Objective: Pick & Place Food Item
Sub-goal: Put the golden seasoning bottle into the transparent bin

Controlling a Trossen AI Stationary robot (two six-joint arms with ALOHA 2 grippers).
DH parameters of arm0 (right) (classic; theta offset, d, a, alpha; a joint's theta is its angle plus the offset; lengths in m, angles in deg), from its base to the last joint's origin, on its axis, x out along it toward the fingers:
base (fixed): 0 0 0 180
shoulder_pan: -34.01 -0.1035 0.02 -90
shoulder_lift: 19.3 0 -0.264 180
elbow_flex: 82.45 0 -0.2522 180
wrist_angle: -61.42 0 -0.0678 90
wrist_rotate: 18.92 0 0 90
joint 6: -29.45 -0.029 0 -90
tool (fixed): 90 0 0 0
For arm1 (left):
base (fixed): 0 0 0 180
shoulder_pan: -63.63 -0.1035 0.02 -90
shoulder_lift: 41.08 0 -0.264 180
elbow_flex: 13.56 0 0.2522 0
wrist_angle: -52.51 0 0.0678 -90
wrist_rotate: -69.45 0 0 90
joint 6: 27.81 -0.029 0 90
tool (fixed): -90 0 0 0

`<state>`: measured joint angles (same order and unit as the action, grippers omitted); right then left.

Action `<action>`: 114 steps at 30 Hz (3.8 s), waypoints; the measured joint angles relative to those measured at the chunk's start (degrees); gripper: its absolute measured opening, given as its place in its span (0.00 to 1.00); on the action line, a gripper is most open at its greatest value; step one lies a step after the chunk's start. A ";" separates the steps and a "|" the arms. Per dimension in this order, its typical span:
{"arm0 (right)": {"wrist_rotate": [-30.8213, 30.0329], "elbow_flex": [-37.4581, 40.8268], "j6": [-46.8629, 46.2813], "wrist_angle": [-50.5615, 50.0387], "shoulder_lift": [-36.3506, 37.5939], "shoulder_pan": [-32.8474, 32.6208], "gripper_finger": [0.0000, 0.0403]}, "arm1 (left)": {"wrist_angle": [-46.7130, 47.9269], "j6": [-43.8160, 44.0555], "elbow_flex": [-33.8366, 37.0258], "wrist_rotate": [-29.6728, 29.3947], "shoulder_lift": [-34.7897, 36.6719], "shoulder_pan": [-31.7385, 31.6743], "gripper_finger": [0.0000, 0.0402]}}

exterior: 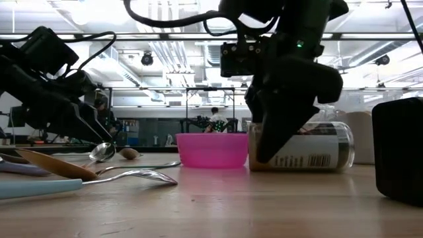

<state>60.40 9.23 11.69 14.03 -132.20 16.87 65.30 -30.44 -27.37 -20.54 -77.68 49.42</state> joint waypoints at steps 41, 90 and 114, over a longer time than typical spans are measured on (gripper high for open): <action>0.42 -0.11 -11.87 -2.01 0.11 0.14 0.67 | 0.01 0.00 0.00 0.02 0.00 0.00 0.99; -40.46 -0.09 -23.85 -10.15 27.16 5.19 0.67 | 0.00 0.00 -0.01 0.01 0.00 -0.01 0.99; -25.51 -0.11 -25.07 -8.18 20.41 43.26 0.67 | 0.01 0.00 0.00 0.02 0.00 0.00 0.99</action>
<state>34.90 9.12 -13.38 5.85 -111.79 60.13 65.30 -30.44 -27.37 -20.51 -77.68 49.42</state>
